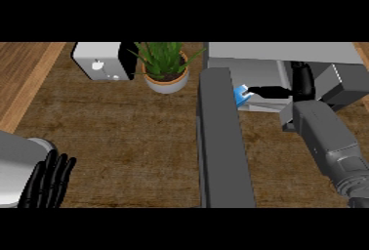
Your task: Pick up the milk, place it into the microwave and close the microwave
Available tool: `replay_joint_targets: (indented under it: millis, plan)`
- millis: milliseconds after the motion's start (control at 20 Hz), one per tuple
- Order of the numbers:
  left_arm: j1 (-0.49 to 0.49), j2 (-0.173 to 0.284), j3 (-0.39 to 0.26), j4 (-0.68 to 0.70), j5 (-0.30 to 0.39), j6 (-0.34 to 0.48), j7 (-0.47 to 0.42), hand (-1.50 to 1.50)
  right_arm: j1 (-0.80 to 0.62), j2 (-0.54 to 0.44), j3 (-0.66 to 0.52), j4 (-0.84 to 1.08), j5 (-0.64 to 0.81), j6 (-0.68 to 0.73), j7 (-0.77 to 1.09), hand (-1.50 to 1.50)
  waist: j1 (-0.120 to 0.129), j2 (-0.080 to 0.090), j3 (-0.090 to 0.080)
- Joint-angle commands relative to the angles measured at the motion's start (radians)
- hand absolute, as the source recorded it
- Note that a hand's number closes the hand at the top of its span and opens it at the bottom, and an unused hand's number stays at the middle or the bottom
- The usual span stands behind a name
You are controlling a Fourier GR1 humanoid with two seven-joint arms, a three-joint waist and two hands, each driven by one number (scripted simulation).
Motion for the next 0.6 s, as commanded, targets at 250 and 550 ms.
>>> replay_joint_targets:
  millis: [250,550]
  plan:
    - [0.017,0.005,-0.011,-0.018,-0.004,0.001,-0.002,-1.50,0.134,0.042,0.009,-0.010,-0.020,0.111,-0.002,-1.50,-0.035,-0.006,0.008]
    - [0.052,0.002,-0.043,-0.048,-0.028,0.016,0.020,-1.50,0.276,0.085,0.027,-0.026,-0.022,0.170,-0.080,-1.50,-0.042,-0.008,0.008]
